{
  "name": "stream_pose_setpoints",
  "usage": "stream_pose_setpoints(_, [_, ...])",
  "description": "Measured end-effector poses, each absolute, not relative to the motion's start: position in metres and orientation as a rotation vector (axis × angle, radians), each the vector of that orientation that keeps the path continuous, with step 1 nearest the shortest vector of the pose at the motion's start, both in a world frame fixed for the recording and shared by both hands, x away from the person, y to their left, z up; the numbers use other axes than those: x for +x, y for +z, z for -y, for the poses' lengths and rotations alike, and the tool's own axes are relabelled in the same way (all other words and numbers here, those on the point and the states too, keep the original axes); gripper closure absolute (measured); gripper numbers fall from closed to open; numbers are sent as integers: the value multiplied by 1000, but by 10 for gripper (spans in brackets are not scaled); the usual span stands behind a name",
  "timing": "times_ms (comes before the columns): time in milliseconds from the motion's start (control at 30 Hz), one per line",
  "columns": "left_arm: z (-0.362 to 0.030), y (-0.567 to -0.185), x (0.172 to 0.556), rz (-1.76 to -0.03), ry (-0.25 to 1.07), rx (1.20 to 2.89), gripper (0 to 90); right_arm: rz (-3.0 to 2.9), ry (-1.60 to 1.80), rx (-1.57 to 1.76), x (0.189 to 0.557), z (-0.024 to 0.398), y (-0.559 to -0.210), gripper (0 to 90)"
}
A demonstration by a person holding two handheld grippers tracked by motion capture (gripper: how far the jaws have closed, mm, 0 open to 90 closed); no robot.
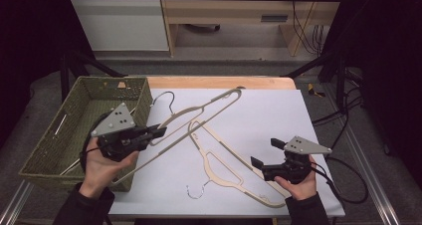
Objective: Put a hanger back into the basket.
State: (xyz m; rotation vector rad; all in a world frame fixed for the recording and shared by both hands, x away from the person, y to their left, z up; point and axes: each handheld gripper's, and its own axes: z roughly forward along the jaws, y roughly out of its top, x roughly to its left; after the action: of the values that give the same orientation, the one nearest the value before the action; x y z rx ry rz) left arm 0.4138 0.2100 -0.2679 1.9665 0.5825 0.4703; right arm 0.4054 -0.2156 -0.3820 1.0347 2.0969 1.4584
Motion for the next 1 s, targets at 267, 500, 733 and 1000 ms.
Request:
stream_pose_setpoints(267, [-235, -252, 420, -605, 534, 1954, 863, -2085, 1458, 1040, 405, 218, -381, 57])
stream_pose_setpoints(500, [-260, -245, 432, -645, 565, 1948, 863, -2086, 1460, 1040, 405, 218, -381, 58])
stream_pose_setpoints(733, [-289, -244, 445, -676, 608, 1952, 863, -2087, 1456, 1049, 406, 218, -382, 60])
stream_pose_setpoints(1000, [-317, -246, 452, -708, 641, 1959, 862, -2100, 1449, 1044, 407, 217, -383, 61])
